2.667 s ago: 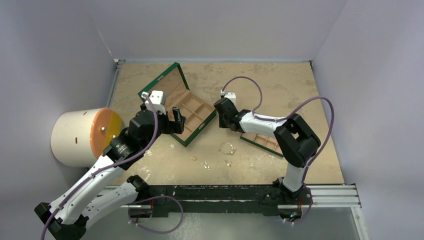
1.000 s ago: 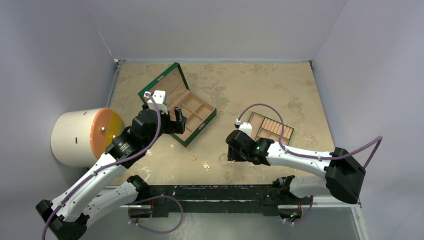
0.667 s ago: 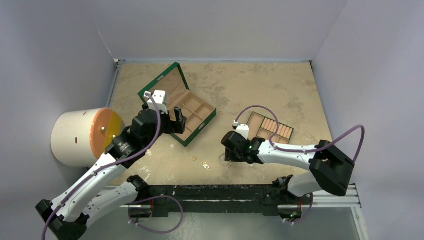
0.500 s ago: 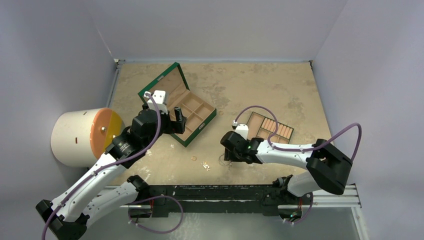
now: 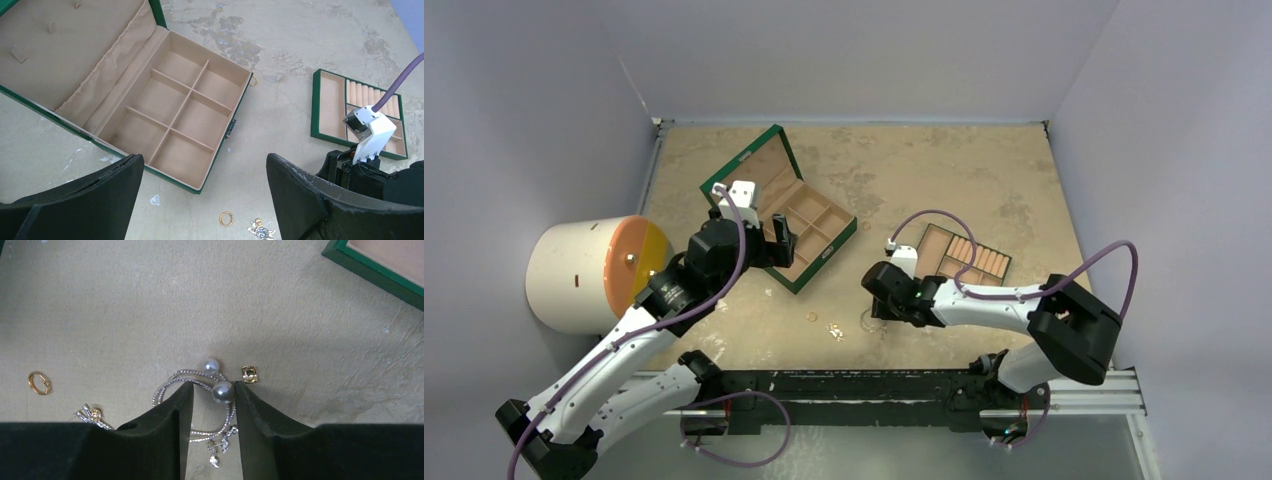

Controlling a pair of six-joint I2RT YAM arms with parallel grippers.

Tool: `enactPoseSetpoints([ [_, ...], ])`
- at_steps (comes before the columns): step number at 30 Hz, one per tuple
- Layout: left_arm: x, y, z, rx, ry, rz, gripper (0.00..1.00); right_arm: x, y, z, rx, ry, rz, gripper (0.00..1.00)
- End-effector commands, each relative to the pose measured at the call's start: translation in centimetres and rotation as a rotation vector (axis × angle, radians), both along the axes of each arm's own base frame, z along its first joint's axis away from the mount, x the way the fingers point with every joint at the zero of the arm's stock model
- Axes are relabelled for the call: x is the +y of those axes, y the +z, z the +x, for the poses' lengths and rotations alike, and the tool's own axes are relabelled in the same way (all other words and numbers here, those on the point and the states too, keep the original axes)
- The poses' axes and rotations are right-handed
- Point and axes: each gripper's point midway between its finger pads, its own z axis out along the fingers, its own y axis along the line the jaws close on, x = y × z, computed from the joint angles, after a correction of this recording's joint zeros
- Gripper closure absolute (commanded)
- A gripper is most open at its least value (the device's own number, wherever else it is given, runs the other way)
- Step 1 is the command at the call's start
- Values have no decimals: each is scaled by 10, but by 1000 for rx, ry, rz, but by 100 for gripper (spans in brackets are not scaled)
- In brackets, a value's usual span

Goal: Organize the mixed jewelry

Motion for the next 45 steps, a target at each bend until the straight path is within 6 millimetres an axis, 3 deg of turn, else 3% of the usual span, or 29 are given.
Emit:
enactPoseSetpoints([
  [1, 1, 11, 4, -29, 10, -16, 8, -5, -6, 3, -11, -4, -40, 62],
  [15, 1, 13, 4, -31, 9, -17, 8, -2, 0, 2, -23, 12, -53, 82],
  [31, 4, 18, 2, -46, 19, -28, 8, 14, 52, 16, -118, 29, 16, 92],
  [37, 9, 23, 1, -65, 36, -37, 8, 24, 85, 24, -169, 59, 48, 92],
  [45, 15, 29, 0, -86, 59, -48, 8, 42, 161, 62, -371, 106, 52, 90],
])
